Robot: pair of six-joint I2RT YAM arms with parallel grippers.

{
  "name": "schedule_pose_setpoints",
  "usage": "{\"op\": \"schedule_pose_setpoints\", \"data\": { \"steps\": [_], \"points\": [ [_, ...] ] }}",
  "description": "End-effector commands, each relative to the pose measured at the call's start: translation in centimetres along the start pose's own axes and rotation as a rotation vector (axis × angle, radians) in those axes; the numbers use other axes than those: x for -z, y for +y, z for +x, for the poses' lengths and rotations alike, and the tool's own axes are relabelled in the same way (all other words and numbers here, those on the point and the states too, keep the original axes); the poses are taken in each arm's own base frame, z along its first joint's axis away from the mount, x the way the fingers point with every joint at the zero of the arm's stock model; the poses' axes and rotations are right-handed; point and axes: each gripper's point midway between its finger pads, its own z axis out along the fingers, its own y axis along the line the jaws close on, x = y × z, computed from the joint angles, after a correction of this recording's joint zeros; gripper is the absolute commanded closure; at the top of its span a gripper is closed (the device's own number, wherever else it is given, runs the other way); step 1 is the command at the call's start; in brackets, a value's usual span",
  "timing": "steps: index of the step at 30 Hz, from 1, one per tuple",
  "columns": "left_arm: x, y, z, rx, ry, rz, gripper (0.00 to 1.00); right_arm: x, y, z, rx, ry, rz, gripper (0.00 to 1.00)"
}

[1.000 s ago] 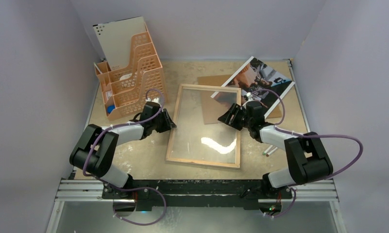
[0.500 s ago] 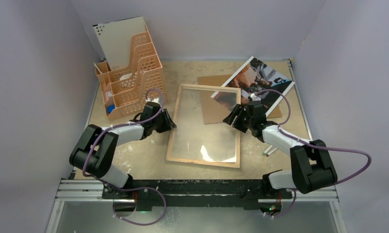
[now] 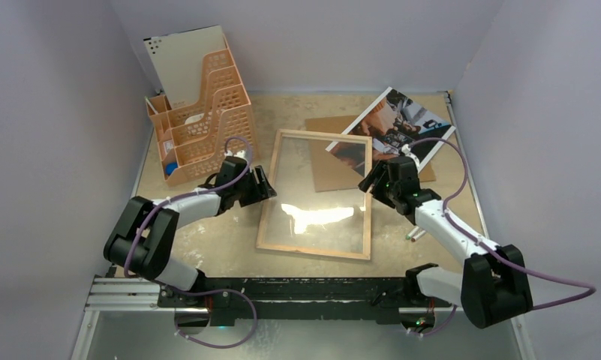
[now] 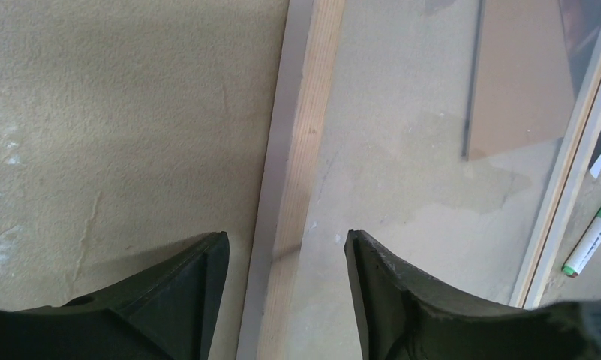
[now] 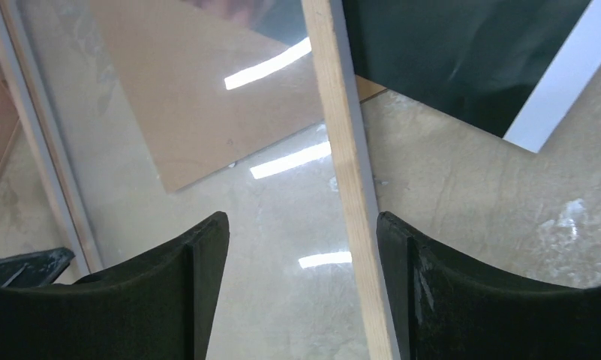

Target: Put the photo into the frame

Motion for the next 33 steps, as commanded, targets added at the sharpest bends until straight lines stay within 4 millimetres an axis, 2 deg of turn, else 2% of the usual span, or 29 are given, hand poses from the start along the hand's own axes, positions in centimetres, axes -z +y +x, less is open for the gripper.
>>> {"op": "schedule_pose_setpoints", "data": {
  "steps": [1,4,11,15,19,22,25,28,33],
  "points": [
    [0.7,0.5,0.1,-0.025,0.011,-0.028,0.37,0.3,-1.2,-1.1,0.016,-0.047,0.078,0.23],
    [0.7,0.3,0.4,-0.023,0.027,-0.013,0.36,-0.7,-1.4,-0.2,0.032,-0.009,0.078,0.19],
    [0.8,-1.6,0.9,0.026,0.059,0.078,0.35,-2.8,-0.7,2.1,0.077,0.098,0.008,0.18],
    [0.8,-1.5,1.5,0.043,0.079,0.081,0.4,-3.5,0.4,2.4,0.128,0.12,-0.065,0.23],
    [1.3,-1.5,1.7,0.039,0.089,0.085,0.48,-3.2,2.5,3.3,0.168,0.16,-0.204,0.26],
    [1.6,-1.0,1.4,0.021,0.065,0.054,0.56,-2.8,3.6,3.7,0.182,0.178,-0.282,0.27],
    [1.9,1.1,2.1,0.011,0.076,-0.039,0.62,-2.6,4.6,4.6,0.184,0.216,-0.357,0.28],
    [2.3,2.5,2.3,0.002,0.063,-0.102,0.67,-2.6,4.8,5.4,0.173,0.25,-0.379,0.29],
    [3.4,4.4,1.9,-0.014,0.02,-0.206,0.69,-2.8,4.4,5.3,0.153,0.247,-0.351,0.3]
  ]
}}
